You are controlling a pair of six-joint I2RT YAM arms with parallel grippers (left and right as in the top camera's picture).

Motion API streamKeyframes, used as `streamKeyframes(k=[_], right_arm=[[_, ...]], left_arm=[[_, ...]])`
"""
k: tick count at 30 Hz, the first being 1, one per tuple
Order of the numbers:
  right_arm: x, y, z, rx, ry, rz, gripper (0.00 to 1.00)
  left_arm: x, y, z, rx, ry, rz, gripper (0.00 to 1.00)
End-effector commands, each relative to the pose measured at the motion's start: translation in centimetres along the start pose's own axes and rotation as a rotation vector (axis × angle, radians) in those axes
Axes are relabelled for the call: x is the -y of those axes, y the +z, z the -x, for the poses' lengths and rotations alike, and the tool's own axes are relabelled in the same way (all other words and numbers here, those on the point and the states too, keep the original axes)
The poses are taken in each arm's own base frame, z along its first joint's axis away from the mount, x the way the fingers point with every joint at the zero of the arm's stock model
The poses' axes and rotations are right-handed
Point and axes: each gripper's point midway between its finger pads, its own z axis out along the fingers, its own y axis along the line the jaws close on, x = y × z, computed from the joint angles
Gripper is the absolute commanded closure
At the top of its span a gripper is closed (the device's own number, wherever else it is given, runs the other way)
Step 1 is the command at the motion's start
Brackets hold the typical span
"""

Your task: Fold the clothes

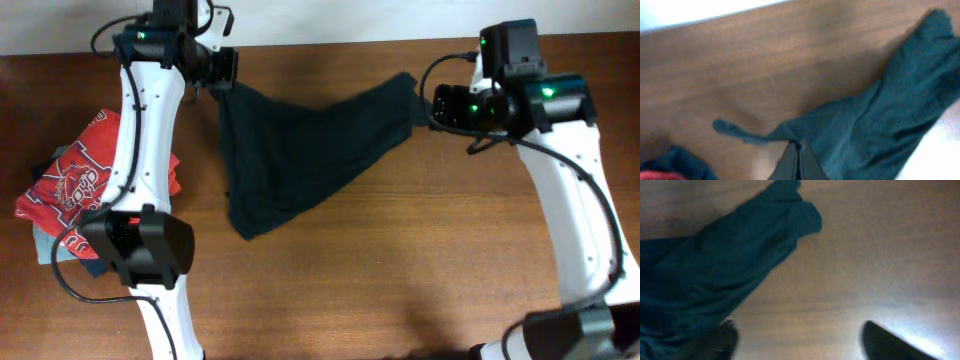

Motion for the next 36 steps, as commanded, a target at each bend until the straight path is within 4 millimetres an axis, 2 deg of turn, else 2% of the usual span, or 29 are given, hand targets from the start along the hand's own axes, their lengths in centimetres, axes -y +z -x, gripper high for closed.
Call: streamKeyframes(k=[1, 4, 7, 13, 17, 20, 24, 28, 33, 35, 36], right_arm=[[-0.6, 5.0, 0.4, -0.046, -0.073, 0.001, 0.37], [-1.8, 9.4, 1.0, -0.063, -0.112, 0.056, 0.66], [-2.7, 13.6, 1.5, -0.064, -0.118, 0.094, 0.86], [-4.2, 20.8, 1.7, -0.055, -0.118, 0.172, 0.95], [-5.6, 23.5, 1.8, -0.036, -0.12, 0.249, 0.95], [-5.7, 25.1, 1.0, -0.055, -0.118, 0.26, 0.96], [-4.2, 26.7, -1.4, -0.144, -0.108, 0.201, 0.96], [-1.2, 26.4, -4.4, -0.266, -0.106, 0.053, 0.96], [1.1, 24.6, -8.8, -0.47, -0.087, -0.02, 0.96], [1.8, 22.8, -10.9, -0.572, -0.056, -0.049, 0.96], [1.9, 22.3, -11.3, -0.595, -0.052, -0.055, 0.96]], left_arm=[[0.6, -3.8, 1.0, 0.03, 0.072, 0.071, 1.0], [1.2, -4.8, 0.3, 0.002, 0.081, 0.071, 0.99], [1.6, -4.9, -0.6, -0.033, 0.085, 0.063, 0.99], [2.1, -5.3, -2.7, -0.117, 0.083, 0.051, 0.99], [2.3, -6.1, -3.1, -0.126, 0.082, 0.049, 0.99], [2.4, -7.3, -3.0, -0.109, 0.084, 0.052, 0.99], [2.3, -9.6, -2.4, -0.053, 0.089, 0.075, 0.99], [2.4, -12.7, -1.4, 0.032, 0.095, 0.097, 1.0], [2.7, -16.3, -0.7, 0.126, 0.102, 0.107, 0.99], [2.8, -17.2, -0.6, 0.145, 0.103, 0.109, 0.99], [2.9, -17.5, -0.7, 0.152, 0.104, 0.11, 0.99]])
